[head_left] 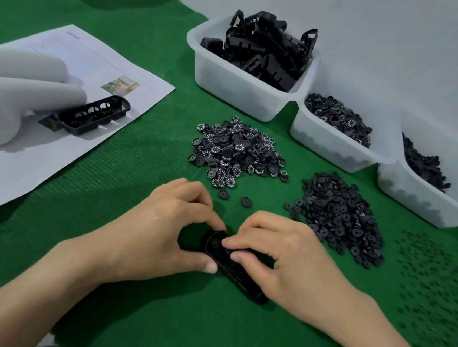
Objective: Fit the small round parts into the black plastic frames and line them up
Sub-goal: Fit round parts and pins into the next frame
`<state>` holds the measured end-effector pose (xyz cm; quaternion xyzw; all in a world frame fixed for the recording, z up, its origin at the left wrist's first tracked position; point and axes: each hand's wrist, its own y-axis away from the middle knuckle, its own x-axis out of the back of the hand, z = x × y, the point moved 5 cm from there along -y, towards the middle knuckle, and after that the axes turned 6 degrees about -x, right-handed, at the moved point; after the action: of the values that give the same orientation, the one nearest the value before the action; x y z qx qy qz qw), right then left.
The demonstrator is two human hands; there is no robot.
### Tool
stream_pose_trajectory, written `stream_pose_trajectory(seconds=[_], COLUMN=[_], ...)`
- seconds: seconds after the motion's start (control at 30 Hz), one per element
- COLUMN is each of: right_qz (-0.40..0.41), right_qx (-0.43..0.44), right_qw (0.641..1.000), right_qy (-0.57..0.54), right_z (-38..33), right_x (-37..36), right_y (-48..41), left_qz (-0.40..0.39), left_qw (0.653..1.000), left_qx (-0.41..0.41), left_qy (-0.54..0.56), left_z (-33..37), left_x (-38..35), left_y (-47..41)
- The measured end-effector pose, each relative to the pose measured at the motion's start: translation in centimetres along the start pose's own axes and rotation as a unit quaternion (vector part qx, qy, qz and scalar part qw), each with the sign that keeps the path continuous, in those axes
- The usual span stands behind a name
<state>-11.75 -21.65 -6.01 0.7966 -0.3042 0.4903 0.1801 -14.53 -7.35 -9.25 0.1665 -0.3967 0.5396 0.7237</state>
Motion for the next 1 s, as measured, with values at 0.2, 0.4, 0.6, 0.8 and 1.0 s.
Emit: stream_pose_trajectory(seconds=[0.2,0.4,0.6,0.8,1.0], right_qz=[-0.031,0.074,0.100,0.012,0.005], right_qx=[0.000,-0.112,-0.118,0.001,0.024], right_qw=[0.999,0.991,0.988,1.000,1.000], right_qy=[0.007,-0.020,0.022,-0.012,0.008], right_z=[-0.2,2.5,3.2,0.4,0.3], right_x=[0.0,1.7,0.5,0.4,0.3], right_y=[-0.5,-3.1,-3.7,-0.3,0.2], left_qz=[0.001,0.014,0.010,0.014,0.017], left_qw=[1.000,0.999,1.000,1.000,1.000], left_qx=[-0.001,0.017,0.023,0.003,0.003], left_qy=[0.005,0.024,0.012,-0.003,-0.002], left_z=[-0.1,-0.3,-0.3,-0.2,-0.2], left_x=[-0.1,0.2,0.1,-0.1,-0.1], left_y=[0.1,0.9,1.1,0.9,0.9])
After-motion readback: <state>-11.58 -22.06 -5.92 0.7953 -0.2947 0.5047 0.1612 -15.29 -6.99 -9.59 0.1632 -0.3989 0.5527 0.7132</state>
